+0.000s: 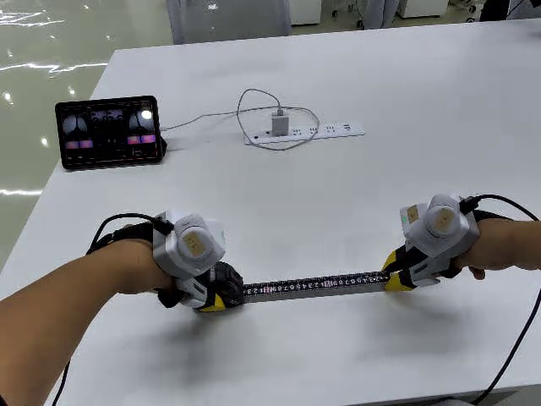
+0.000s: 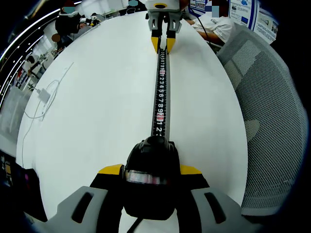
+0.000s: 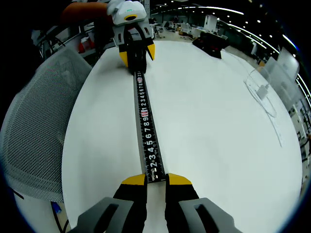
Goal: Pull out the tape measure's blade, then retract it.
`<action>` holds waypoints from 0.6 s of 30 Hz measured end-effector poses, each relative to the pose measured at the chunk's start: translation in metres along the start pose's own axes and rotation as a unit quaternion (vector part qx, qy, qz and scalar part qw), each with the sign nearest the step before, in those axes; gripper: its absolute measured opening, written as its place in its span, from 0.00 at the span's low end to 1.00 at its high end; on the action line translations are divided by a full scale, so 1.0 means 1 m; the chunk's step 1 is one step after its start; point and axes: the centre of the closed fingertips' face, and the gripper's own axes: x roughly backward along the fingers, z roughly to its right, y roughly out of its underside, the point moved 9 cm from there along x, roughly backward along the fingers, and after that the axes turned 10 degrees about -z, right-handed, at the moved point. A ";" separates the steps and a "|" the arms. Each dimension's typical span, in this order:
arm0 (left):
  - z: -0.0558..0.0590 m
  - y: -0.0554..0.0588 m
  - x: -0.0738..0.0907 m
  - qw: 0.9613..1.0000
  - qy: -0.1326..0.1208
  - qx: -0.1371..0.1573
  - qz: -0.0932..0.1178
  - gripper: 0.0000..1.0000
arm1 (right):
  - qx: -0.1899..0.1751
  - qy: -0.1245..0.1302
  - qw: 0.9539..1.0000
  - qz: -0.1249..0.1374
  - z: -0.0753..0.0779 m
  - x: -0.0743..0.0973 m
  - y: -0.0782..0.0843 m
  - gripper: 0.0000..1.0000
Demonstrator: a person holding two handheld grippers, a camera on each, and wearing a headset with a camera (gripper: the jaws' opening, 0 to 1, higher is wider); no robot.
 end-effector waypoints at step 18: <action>0.000 0.000 0.001 1.000 -0.003 0.002 0.002 0.36 | -0.006 -0.001 1.000 0.002 0.000 0.001 0.002 0.10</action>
